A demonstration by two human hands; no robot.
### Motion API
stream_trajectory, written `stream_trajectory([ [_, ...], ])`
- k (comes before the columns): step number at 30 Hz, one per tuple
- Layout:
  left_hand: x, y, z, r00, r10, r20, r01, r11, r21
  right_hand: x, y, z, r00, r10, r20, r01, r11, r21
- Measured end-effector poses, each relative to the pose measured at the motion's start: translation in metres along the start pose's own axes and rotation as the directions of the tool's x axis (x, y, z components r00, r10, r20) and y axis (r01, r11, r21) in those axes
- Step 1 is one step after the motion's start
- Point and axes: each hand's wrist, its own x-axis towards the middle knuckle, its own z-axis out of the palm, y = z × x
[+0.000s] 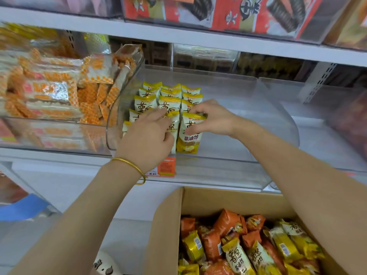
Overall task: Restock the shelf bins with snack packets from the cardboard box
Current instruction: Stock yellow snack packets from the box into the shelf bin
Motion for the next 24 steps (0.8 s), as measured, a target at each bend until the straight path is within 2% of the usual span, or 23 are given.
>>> stream_trajectory([
  [2, 0.001, 0.0, 0.002, 1.0, 0.002, -0.01, -0.002, 1.0, 0.001, -0.003, 0.002, -0.001, 1.0, 0.006, -0.007, -0.005, 0.99, 0.144],
  [4, 0.001, 0.0, 0.001, 1.0, -0.006, -0.011, 0.006, 1.0, -0.006, -0.008, 0.003, -0.003, 1.0, -0.011, -0.007, 0.012, 0.982, 0.189],
  [7, 0.0, 0.001, 0.0, 1.0, -0.013, -0.011, 0.013, 1.0, 0.0, -0.014, 0.005, 0.003, 0.998, -0.009, -0.063, 0.017, 0.991, 0.13],
  [11, 0.0, 0.003, -0.001, 0.999, -0.036, -0.009, 0.036, 0.998, 0.042, -0.02, 0.0, 0.016, 0.982, 0.061, -0.179, -0.031, 0.986, 0.165],
  [15, 0.002, 0.001, 0.002, 1.0, -0.03, 0.008, 0.03, 0.999, 0.03, -0.016, -0.011, 0.027, 0.965, 0.052, -0.258, -0.027, 0.995, 0.099],
  [24, 0.002, -0.001, 0.004, 1.0, -0.01, 0.004, 0.01, 1.0, 0.018, -0.031, -0.019, 0.029, 0.976, 0.081, -0.201, -0.089, 0.996, -0.031],
])
